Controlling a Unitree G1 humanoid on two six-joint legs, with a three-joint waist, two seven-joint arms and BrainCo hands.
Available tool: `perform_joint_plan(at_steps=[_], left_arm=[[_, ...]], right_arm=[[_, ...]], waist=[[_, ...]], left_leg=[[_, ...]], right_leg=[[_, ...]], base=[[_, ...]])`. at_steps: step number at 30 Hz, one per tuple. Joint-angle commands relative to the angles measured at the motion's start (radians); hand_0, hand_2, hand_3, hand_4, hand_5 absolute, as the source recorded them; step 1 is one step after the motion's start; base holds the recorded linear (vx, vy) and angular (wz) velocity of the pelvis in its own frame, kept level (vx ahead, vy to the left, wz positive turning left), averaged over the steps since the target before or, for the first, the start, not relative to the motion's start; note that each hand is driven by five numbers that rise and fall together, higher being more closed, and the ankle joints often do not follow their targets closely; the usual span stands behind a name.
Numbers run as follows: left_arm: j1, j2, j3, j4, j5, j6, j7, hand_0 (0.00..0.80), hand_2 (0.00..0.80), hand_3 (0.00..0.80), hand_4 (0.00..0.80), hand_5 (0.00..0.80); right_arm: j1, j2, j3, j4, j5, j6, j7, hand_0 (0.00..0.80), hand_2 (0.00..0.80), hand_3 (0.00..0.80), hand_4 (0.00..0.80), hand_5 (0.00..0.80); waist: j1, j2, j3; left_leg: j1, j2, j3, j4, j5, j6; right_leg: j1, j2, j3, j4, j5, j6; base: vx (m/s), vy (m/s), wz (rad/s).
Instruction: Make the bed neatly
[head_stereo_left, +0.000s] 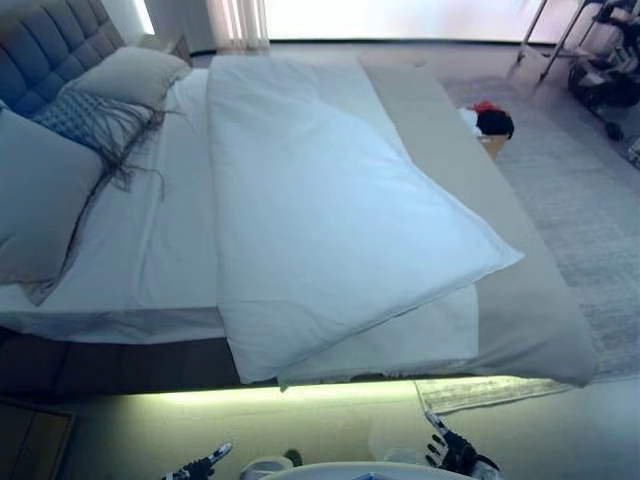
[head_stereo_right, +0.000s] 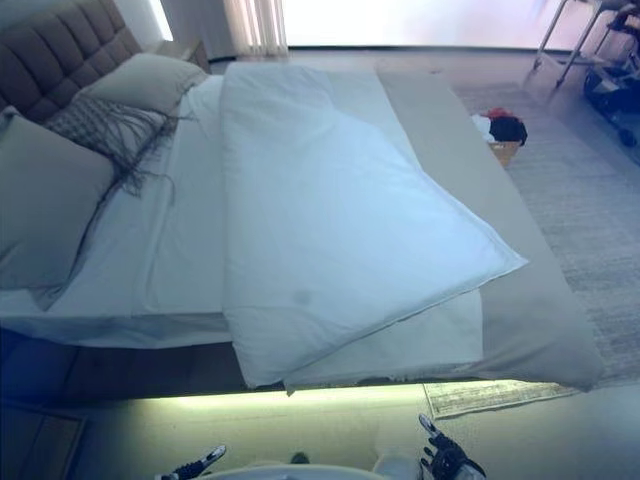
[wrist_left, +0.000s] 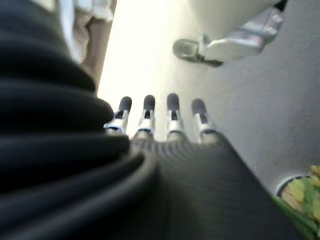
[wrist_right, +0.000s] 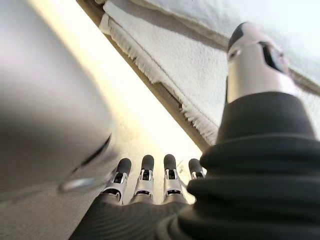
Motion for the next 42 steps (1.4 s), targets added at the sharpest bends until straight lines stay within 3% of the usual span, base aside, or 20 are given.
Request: perform_joint_plan(at_steps=[1,5,8,11,12,14,16,22,28,34,42], left_arm=[[-0.017,0.006,0.036,0.006,-0.006,0.008,0.026,0.000,0.000,0.000,0.000,0.000],[0.020,-0.009,0.064,0.014,0.037,0.010,0.042,0.000,0.000,0.000,0.000,0.000],[0.048,-0.022,0.084,0.019,0.054,0.000,0.042,0.000,0.000,0.000,0.000,0.000],[0.059,-0.049,0.077,0.013,0.055,-0.038,0.016,0.000,0.000,0.000,0.000,0.000],[0.055,-0.056,0.071,0.011,0.057,-0.044,0.013,0.000,0.000,0.000,0.000,0.000],[0.029,-0.073,0.038,0.007,0.057,-0.045,0.006,0.000,0.000,0.000,0.000,0.000],[0.001,-0.076,0.022,0.012,0.070,-0.034,0.015,0.000,0.000,0.000,0.000,0.000],[-0.027,-0.041,0.008,0.001,0.040,-0.030,0.013,0.000,0.000,0.000,0.000,0.000],[-0.068,-0.008,-0.027,-0.040,-0.013,-0.048,-0.009,0.000,0.000,0.000,0.000,0.000],[-0.120,0.014,-0.075,-0.076,-0.068,-0.037,-0.024,0.000,0.000,0.000,0.000,0.000],[-0.157,0.044,-0.125,-0.154,-0.157,-0.039,-0.034,0.000,0.000,0.000,0.000,0.000]], right_arm=[[-0.045,-0.020,-0.022,-0.016,0.037,-0.016,-0.006,0.000,0.000,0.000,0.000,0.000],[-0.032,0.000,-0.021,-0.018,0.076,-0.019,0.006,0.000,0.000,0.000,0.000,0.000],[-0.030,0.002,-0.020,-0.027,0.076,-0.013,0.009,0.000,0.000,0.000,0.000,0.000],[-0.036,-0.013,-0.025,-0.037,0.140,-0.002,-0.004,0.000,0.000,0.000,0.000,0.000],[-0.040,-0.016,-0.029,-0.037,0.168,-0.004,-0.006,0.000,0.000,0.000,0.000,0.000],[-0.067,-0.033,-0.050,-0.031,0.268,-0.002,-0.014,0.000,0.000,0.000,0.000,0.000],[-0.094,-0.043,-0.068,-0.032,0.316,0.015,-0.037,0.000,0.000,0.000,0.000,0.000],[-0.105,-0.063,-0.112,-0.036,0.365,0.017,-0.048,0.000,0.000,0.000,0.000,0.000],[-0.216,-0.133,-0.101,-0.041,0.326,-0.044,-0.108,0.000,0.000,0.000,0.000,0.000],[-0.354,-0.247,-0.057,-0.038,0.262,-0.013,-0.132,0.000,0.000,0.000,0.000,0.000],[-0.531,-0.404,-0.033,-0.044,0.272,0.061,-0.078,0.000,0.000,0.000,0.000,0.000]], waist=[[-0.017,-0.016,0.038],[-0.010,-0.024,0.019],[-0.017,-0.022,0.008],[0.001,-0.015,0.030],[0.006,-0.011,0.039],[0.008,0.018,0.066],[0.012,0.022,0.087],[0.005,0.036,0.115],[0.036,0.051,0.185],[0.063,0.067,0.258],[0.102,0.078,0.345]], left_leg=[[-0.025,-0.002,0.056,0.094,-0.119,-0.033],[0.007,0.027,0.042,0.138,-0.134,-0.043],[0.031,0.057,0.066,0.205,-0.143,-0.071],[-0.116,0.112,0.063,0.415,0.004,-0.121],[-0.145,0.124,0.065,0.410,0.015,-0.126],[-0.185,0.174,0.092,0.265,0.053,-0.143],[-0.204,0.166,0.066,0.257,0.036,-0.142],[-0.208,0.140,0.057,0.260,-0.016,-0.131],[-0.336,0.132,0.024,0.361,-0.035,-0.135],[-0.460,0.137,-0.009,0.441,-0.043,-0.141],[-0.642,0.111,-0.038,0.547,-0.063,-0.116]], right_leg=[[-0.021,0.002,-0.016,-0.087,0.187,0.009],[0.039,0.017,-0.026,-0.030,0.127,0.002],[0.057,0.032,-0.064,-0.002,0.088,-0.016],[0.137,0.057,-0.083,-0.010,0.035,-0.062],[0.150,0.057,-0.085,-0.009,0.023,-0.065],[0.145,0.046,-0.092,0.009,0.000,-0.057],[0.124,0.023,-0.089,0.042,-0.013,-0.055],[0.056,-0.043,-0.076,0.111,-0.007,-0.018],[-0.025,-0.068,-0.068,0.152,-0.003,-0.014],[-0.127,-0.080,-0.062,0.234,-0.023,-0.028],[-0.347,-0.099,-0.028,0.434,-0.074,-0.033]], base=[[0.270,-0.265,-0.06],[0.298,-0.281,0.24],[0.273,-0.174,0.23],[0.168,-0.069,0.05],[0.067,0.116,-0.06],[0.012,0.210,0.03],[0.009,0.161,-0.01],[0.050,0.075,-0.20],[-0.068,-0.022,0.16],[-0.071,-0.048,0.11],[-0.072,-0.033,0.16]])
